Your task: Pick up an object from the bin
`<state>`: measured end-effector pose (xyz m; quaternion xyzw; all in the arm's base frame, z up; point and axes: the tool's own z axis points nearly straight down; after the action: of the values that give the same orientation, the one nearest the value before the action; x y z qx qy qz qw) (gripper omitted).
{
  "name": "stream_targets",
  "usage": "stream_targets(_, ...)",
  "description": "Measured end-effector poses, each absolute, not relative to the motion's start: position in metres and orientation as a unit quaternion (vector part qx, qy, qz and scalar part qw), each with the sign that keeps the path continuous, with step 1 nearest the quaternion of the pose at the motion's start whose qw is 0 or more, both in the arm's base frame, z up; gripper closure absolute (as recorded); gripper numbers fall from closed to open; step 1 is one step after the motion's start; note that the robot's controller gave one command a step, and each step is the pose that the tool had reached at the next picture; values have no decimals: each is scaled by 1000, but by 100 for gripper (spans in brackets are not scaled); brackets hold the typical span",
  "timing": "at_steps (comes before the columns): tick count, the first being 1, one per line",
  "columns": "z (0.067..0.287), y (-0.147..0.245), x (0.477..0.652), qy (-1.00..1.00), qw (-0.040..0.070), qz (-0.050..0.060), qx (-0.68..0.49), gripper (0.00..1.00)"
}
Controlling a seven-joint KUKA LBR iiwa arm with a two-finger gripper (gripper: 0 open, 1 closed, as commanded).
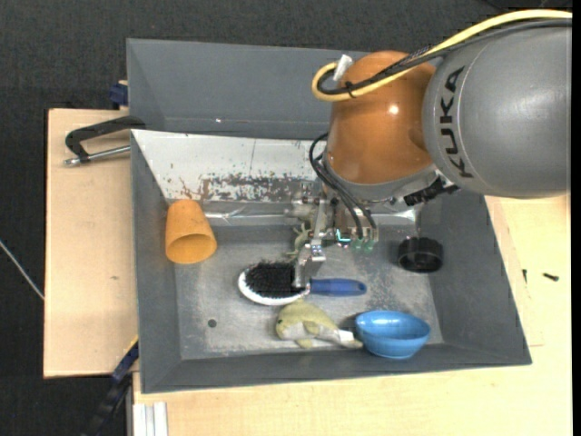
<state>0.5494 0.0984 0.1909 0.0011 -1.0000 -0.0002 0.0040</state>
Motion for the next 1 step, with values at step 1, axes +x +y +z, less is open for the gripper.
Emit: stream_targets(1,85,80,510,-1000,2,-1,31,0)
